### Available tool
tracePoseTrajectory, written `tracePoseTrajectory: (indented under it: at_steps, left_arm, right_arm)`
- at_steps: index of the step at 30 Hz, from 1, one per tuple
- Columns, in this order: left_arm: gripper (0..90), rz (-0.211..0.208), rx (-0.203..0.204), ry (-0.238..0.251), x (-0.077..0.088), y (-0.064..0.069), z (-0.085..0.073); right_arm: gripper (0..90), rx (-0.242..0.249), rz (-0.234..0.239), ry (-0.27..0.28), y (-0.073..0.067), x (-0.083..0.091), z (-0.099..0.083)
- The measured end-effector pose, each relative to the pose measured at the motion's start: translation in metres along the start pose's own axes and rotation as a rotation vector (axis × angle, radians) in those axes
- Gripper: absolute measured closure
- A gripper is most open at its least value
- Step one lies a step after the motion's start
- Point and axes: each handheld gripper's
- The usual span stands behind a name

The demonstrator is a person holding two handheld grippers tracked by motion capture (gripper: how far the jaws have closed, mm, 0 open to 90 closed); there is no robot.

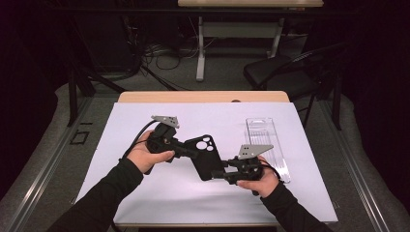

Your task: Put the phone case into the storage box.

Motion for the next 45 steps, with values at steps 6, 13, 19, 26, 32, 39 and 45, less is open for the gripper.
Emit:
tracePoseTrajectory:
  at_steps: [6,13,19,26,32,39,45]
  left_arm:
    - [81.6,0.017,0.018,-0.019,0.001,-0.001,-0.001]
    - [81.5,0.055,0.046,-0.042,0.001,-0.004,-0.001]
    - [81.5,0.080,0.058,-0.061,0.000,-0.006,-0.001]
    - [81.5,0.105,0.069,-0.080,-0.001,-0.006,0.000]
    - [81.5,0.112,0.065,-0.091,-0.003,-0.004,0.002]
    - [81.5,0.116,0.061,-0.098,-0.005,-0.001,0.003]
    - [81.5,0.141,0.059,-0.122,-0.007,0.002,0.003]
  right_arm:
    - [53.5,0.020,-0.048,0.003,0.000,0.004,0.002]
    - [52.0,0.054,-0.096,0.009,-0.005,0.006,0.007]
    - [51.8,0.092,-0.132,0.005,-0.009,0.005,0.012]
    - [49.5,0.092,-0.163,-0.012,-0.011,0.004,0.014]
    - [41.4,0.083,-0.208,-0.032,-0.013,0.006,0.021]
    - [32.3,0.076,-0.257,-0.021,-0.016,0.007,0.026]
    - [21.6,0.070,-0.293,0.003,-0.018,0.006,0.031]
Point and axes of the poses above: each handheld gripper's, and its own axes: x roughly backward along the jaws, z roughly out of its top, y roughly to its right, and after that the axes turned 14 degrees about z, right-handed
